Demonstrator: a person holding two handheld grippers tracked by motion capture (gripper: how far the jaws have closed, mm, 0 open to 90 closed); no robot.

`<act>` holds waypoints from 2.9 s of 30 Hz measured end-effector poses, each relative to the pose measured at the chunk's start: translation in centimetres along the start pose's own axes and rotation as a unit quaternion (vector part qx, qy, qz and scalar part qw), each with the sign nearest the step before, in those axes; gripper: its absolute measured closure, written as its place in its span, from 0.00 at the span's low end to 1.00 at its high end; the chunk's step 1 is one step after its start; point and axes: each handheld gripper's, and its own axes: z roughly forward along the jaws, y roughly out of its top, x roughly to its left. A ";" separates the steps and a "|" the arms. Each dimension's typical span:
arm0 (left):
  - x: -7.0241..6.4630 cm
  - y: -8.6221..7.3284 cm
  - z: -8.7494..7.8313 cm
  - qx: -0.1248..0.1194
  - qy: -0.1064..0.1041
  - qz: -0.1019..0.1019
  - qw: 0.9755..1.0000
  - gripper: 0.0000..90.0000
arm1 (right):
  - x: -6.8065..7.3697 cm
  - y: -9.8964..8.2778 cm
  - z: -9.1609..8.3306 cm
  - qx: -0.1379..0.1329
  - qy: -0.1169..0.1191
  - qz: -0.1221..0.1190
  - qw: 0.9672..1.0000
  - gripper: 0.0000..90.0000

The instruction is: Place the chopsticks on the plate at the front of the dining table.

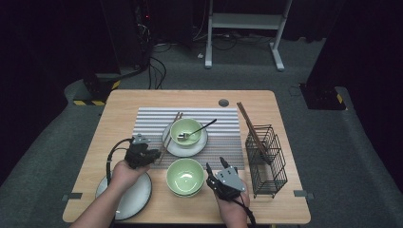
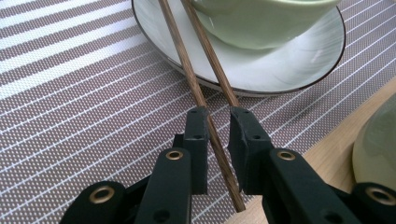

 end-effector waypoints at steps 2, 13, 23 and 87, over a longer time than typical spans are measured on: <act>0.1 0.2 -0.1 -0.004 -0.001 -0.002 1.000 0.86 | 0.0 0.0 0.0 0.000 -0.001 0.001 1.000 0.52; 0.9 0.8 0.6 -0.022 -0.002 -0.021 1.000 0.79 | -0.1 -0.1 0.0 0.001 -0.002 0.000 1.000 0.52; 0.4 1.4 1.6 -0.021 -0.007 -0.029 0.999 0.58 | -0.2 -0.1 -0.1 0.000 -0.003 -0.001 1.000 0.52; -0.2 0.2 1.6 0.012 0.025 -0.009 1.000 0.81 | -0.3 -0.1 -0.2 0.000 -0.003 -0.002 1.000 0.52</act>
